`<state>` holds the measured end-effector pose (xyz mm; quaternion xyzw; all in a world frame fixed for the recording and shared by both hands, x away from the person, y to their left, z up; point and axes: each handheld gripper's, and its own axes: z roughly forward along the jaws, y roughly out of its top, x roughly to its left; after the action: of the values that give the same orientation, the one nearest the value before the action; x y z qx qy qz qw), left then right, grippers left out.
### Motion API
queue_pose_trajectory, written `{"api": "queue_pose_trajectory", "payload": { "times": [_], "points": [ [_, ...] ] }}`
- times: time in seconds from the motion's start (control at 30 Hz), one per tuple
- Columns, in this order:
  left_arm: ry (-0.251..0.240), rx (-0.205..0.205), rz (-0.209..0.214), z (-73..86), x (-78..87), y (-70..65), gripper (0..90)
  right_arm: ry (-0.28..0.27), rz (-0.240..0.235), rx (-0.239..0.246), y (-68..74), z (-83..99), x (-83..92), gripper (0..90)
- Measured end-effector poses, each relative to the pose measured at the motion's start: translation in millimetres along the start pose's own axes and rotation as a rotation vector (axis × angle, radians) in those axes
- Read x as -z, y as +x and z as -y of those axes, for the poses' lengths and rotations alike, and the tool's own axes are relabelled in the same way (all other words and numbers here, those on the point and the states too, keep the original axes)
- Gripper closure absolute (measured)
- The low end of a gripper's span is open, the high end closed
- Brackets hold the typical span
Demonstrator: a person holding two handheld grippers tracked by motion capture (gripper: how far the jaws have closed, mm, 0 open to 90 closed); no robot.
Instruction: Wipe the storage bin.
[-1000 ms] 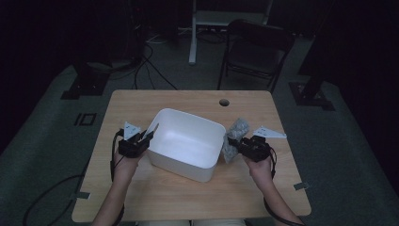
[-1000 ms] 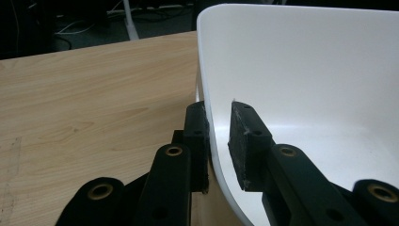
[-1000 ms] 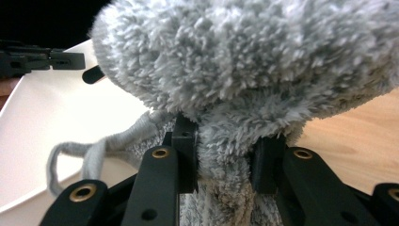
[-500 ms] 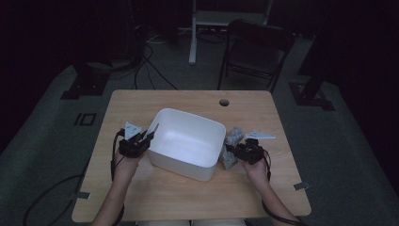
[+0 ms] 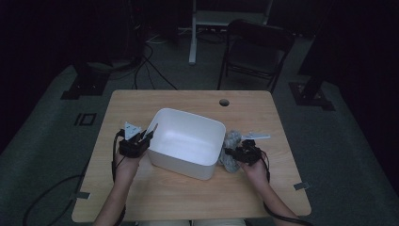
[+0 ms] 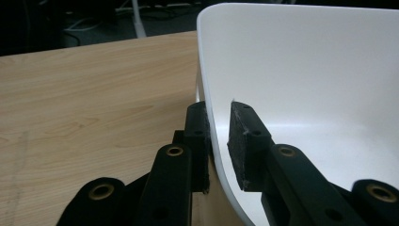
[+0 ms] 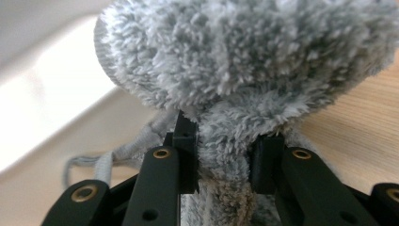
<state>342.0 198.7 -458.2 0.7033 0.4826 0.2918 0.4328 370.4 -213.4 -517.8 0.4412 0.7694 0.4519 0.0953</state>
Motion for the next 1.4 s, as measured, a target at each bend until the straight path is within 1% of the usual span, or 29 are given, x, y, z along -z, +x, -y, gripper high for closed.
{"api": "queue_pose_trajectory", "payload": {
  "times": [0.03,0.1,0.13,0.17,0.2,0.23,0.3,0.33,0.37,0.4,0.47,0.53,0.6,0.63,0.7,0.77,0.93,0.97,1.03,1.1,1.13,1.17,1.2,1.23,1.27,1.3,1.33,1.37,1.4],
  "points": [
    [-0.002,0.004,-0.001,0.2,0.0,-0.2,78.4,-0.018,-0.019,0.020,8.4,2.8,17.8,69.3],
    [-0.002,0.005,-0.002,0.3,0.1,-0.5,78.5,-0.052,-0.081,0.031,19.9,9.4,39.4,69.3],
    [-0.003,0.008,-0.002,0.5,0.3,-0.7,78.5,-0.074,-0.117,0.030,27.1,13.0,49.9,69.3],
    [-0.003,0.008,-0.004,0.6,0.4,-1.0,78.6,-0.093,-0.162,0.029,34.6,16.2,59.5,69.3],
    [-0.003,0.007,-0.005,0.6,0.4,-1.3,78.6,-0.115,-0.203,0.041,43.1,18.7,67.9,69.2],
    [-0.002,0.006,-0.005,0.6,0.5,-1.5,78.6,-0.130,-0.229,0.063,52.0,20.0,74.2,69.1],
    [0.000,0.003,-0.004,0.4,0.6,-2.3,78.6,-0.147,-0.294,0.087,66.3,18.9,79.8,69.1],
    [0.000,0.004,-0.002,0.5,0.5,-2.6,78.6,-0.158,-0.302,0.100,72.5,17.5,79.8,69.1],
    [0.001,0.002,0.001,0.3,0.5,-2.6,78.6,-0.154,-0.283,0.132,78.2,15.6,77.8,69.1],
    [0.002,0.000,0.005,0.2,0.4,-2.4,78.6,-0.147,-0.268,0.153,81.8,14.3,73.7,69.1],
    [0.007,-0.006,0.013,-0.2,0.3,-1.1,78.6,-0.135,-0.278,0.141,81.3,14.2,64.4,69.1],
    [0.009,-0.007,0.017,-0.5,0.0,-0.9,78.2,-0.115,-0.283,0.139,77.5,15.6,59.6,69.1],
    [0.011,-0.011,0.019,-0.9,-0.4,-1.4,78.2,-0.075,-0.262,0.134,73.5,20.1,52.0,69.1],
    [0.013,-0.009,0.021,-1.0,-0.6,-1.0,78.2,-0.051,-0.258,0.128,71.3,22.9,46.8,69.1],
    [0.019,-0.019,0.021,-1.7,-1.0,-1.1,77.9,-0.012,-0.247,0.116,67.5,26.8,37.7,69.0],
    [0.019,-0.021,0.020,-1.8,-1.4,-1.7,77.6,0.012,-0.238,0.111,63.3,29.4,31.0,69.0],
    [0.020,-0.021,0.021,-2.0,-1.9,-1.4,77.6,0.099,-0.190,0.090,51.3,38.9,11.5,69.0],
    [0.019,-0.017,0.021,-2.0,-2.0,-1.0,77.6,0.107,-0.189,0.082,49.2,39.8,9.0,69.0],
    [0.018,-0.014,0.016,-1.9,-2.0,-1.2,77.6,0.112,-0.183,0.080,46.5,38.7,7.8,69.0],
    [0.014,-0.007,0.011,-1.5,-1.9,-1.5,77.6,0.095,-0.149,0.085,45.3,34.5,12.7,69.0],
    [0.010,-0.003,0.007,-1.2,-2.0,-1.9,77.7,0.073,-0.135,0.081,44.1,31.2,17.3,69.0],
    [0.009,-0.003,0.006,-1.1,-1.9,-2.1,77.7,0.034,-0.150,0.061,42.2,27.0,23.3,69.1],
    [0.007,0.002,0.006,-1.0,-2.0,-2.1,77.8,-0.006,-0.174,0.046,40.7,22.4,29.7,69.0],
    [0.009,-0.003,0.007,-1.2,-2.1,-2.0,77.9,-0.041,-0.185,0.050,40.7,17.8,35.4,69.0],
    [0.009,-0.003,0.008,-1.4,-2.2,-2.0,77.9,-0.066,-0.177,0.062,41.6,13.7,39.3,69.0],
    [0.009,0.001,0.008,-1.5,-2.4,-2.1,77.9,-0.070,-0.164,0.074,42.4,9.8,40.3,69.0],
    [0.013,-0.005,0.008,-1.9,-2.5,-2.1,78.0,-0.066,-0.150,0.085,43.0,7.2,38.8,69.1],
    [0.011,0.000,0.009,-1.9,-2.7,-2.0,78.1,-0.059,-0.144,0.088,43.0,6.2,35.9,69.2],
    [0.011,0.001,0.013,-2.0,-2.8,-2.0,78.1,-0.045,-0.127,0.090,42.8,6.1,32.1,69.2]
  ]
}}
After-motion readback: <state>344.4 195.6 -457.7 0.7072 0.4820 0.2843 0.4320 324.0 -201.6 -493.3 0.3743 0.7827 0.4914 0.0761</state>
